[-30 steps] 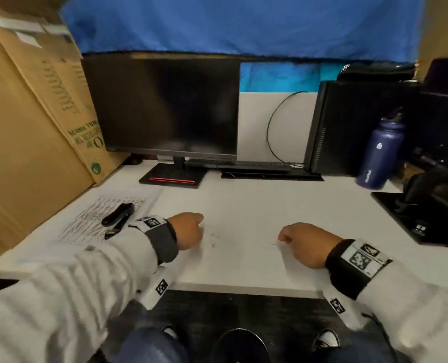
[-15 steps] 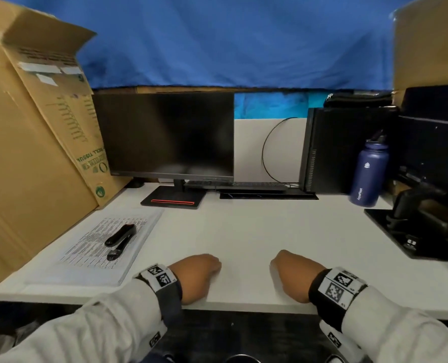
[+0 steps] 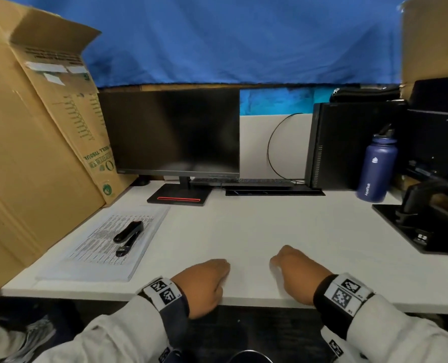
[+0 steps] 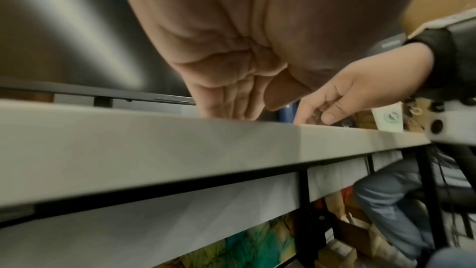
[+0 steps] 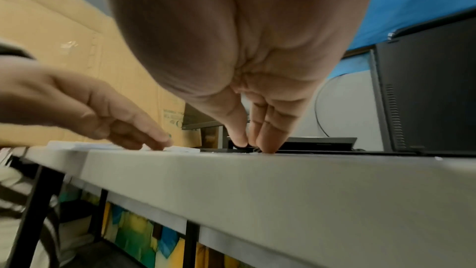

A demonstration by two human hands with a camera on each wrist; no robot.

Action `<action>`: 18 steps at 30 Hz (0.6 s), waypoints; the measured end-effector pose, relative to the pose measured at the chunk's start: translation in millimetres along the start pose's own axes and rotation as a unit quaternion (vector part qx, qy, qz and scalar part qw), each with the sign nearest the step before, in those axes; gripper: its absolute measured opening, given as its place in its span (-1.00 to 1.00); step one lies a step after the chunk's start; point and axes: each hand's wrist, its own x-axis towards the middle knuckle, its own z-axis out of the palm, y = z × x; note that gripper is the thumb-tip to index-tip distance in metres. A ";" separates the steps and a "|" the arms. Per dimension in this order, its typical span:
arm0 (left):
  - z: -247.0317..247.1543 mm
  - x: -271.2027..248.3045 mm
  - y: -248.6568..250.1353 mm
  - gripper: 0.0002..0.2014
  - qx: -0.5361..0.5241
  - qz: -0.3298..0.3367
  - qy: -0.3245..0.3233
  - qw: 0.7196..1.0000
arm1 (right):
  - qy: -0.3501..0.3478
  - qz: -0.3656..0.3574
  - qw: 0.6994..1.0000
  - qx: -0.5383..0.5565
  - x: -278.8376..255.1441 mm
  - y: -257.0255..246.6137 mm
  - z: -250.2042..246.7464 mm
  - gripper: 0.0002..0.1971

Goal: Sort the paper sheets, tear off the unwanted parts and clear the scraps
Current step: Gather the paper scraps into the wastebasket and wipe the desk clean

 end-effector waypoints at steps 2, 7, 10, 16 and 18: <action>-1.0 4.1 -7.0 -0.51 -0.040 -0.033 0.037 0.998 | 0.025 0.032 0.999 0.031 1.9 7.8 -4.8 -0.55; -11.5 25.2 1.4 -0.86 -0.001 -0.139 0.072 0.988 | 0.022 0.099 0.995 0.026 6.7 15.0 -3.4 -0.65; -6.5 28.8 28.8 -0.79 0.056 -0.159 0.031 0.985 | 0.006 0.079 0.997 0.016 7.8 6.7 -3.4 -0.73; 10.0 13.1 34.1 -0.70 0.099 -0.105 0.002 0.990 | -0.011 0.003 1.000 -0.004 -1.8 -2.9 1.6 -0.72; 10.6 12.4 32.7 -0.54 0.070 -0.099 0.006 0.993 | -0.001 -0.004 1.000 0.003 -3.4 -3.8 0.7 -0.76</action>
